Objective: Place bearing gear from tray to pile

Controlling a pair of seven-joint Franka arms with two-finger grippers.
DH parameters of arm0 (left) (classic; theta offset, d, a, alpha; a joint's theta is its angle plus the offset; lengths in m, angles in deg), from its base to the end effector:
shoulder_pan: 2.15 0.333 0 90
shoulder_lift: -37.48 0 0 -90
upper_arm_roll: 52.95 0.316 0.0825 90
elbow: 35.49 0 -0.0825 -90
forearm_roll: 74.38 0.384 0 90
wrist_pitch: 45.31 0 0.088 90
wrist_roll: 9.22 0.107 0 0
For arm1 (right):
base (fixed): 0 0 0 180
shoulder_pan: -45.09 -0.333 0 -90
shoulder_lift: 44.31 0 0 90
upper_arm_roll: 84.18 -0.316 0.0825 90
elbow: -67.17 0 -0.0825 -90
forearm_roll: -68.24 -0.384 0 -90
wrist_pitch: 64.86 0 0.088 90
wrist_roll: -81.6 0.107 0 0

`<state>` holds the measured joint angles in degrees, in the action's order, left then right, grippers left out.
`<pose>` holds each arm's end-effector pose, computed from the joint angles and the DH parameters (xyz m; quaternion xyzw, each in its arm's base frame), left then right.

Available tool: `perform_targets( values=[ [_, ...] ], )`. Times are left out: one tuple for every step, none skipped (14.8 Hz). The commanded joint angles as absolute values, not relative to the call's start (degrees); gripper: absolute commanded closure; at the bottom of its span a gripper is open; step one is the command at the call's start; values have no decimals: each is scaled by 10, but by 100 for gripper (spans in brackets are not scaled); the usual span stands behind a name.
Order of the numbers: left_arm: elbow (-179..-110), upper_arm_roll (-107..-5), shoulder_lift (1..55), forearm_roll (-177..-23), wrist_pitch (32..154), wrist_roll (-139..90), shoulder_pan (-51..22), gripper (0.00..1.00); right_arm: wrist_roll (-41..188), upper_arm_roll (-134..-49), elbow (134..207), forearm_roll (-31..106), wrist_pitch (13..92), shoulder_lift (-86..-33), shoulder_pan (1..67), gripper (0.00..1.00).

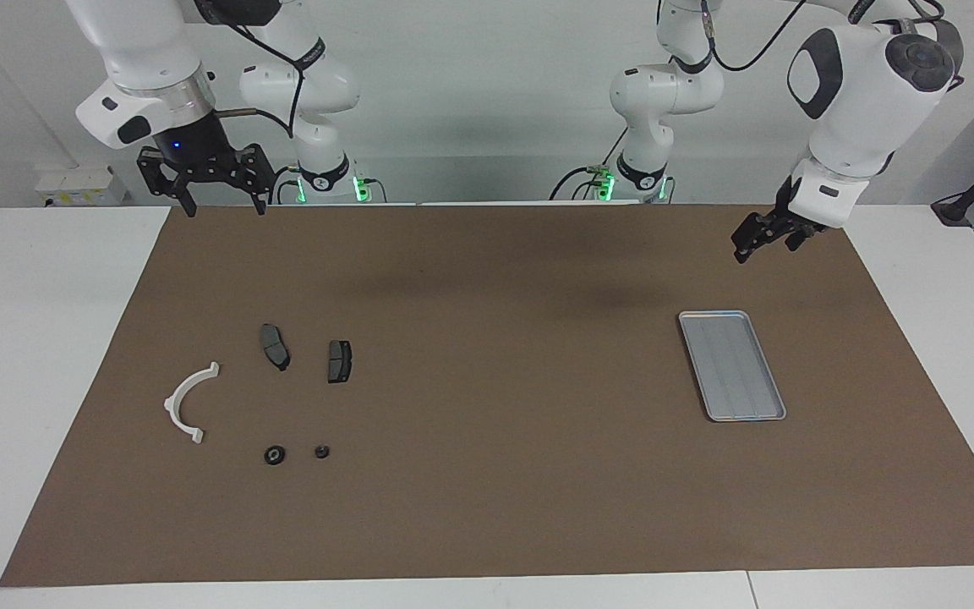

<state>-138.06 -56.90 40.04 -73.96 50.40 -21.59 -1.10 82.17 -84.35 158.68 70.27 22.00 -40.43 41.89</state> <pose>0.5399 -0.0273 0.5535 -0.9959 -0.0821 0.0365 0.0101 0.5271 0.0271 0.6441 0.9995 0.0236 -0.0061 0.0180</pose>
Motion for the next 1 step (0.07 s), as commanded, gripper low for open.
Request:
perform_targets(
  values=[
    [-1396,-569,416,-746,513,-211,-9,0,824,-848,1595,710,231,-398,426,0]
  ],
)
